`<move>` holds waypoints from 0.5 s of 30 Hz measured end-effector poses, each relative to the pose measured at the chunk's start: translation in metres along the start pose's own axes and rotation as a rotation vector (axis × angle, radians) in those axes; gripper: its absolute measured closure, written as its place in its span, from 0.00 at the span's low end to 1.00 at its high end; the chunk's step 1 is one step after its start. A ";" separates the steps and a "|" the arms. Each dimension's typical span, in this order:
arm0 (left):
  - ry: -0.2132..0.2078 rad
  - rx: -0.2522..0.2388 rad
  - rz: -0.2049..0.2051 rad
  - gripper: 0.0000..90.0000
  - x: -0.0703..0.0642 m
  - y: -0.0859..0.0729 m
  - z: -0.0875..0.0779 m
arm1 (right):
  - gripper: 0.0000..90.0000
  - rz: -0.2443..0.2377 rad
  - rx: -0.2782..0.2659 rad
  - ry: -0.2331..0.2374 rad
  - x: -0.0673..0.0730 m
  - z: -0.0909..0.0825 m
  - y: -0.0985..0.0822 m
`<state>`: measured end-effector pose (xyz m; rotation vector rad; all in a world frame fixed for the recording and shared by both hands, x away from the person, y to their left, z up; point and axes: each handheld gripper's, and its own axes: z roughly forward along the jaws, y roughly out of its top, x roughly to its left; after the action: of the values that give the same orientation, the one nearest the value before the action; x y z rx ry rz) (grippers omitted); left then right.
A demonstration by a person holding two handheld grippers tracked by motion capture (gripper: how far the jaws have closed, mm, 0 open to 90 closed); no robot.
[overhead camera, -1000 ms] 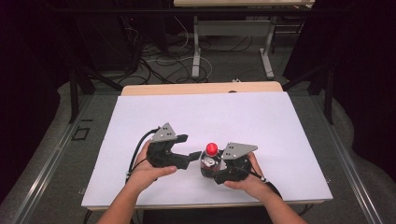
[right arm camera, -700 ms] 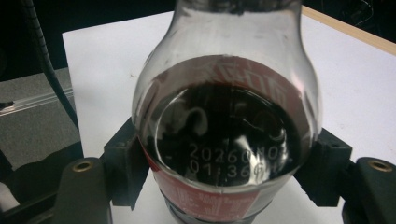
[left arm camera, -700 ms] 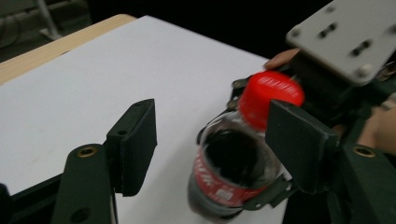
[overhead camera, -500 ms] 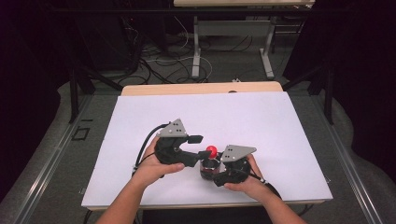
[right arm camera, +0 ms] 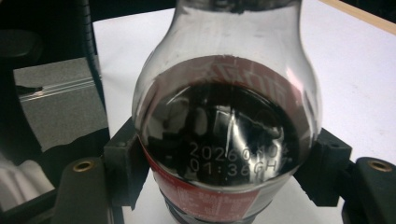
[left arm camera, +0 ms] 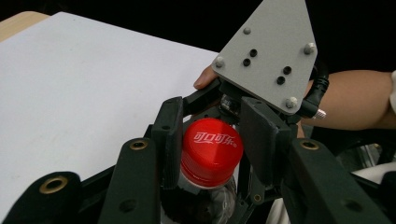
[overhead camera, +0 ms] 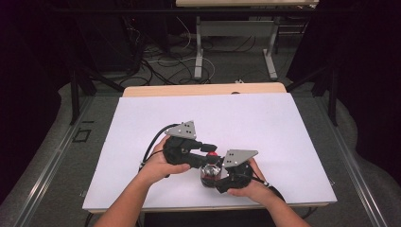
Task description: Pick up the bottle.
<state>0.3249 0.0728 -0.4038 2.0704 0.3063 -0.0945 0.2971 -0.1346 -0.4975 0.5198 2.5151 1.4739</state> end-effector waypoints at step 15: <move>0.022 0.014 0.026 0.68 -0.005 -0.005 0.003 | 0.33 -0.002 0.023 0.029 0.004 0.002 0.002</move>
<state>0.3192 0.0720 -0.4082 2.0899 0.2931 -0.0590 0.2942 -0.1305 -0.4965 0.5035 2.5571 1.4641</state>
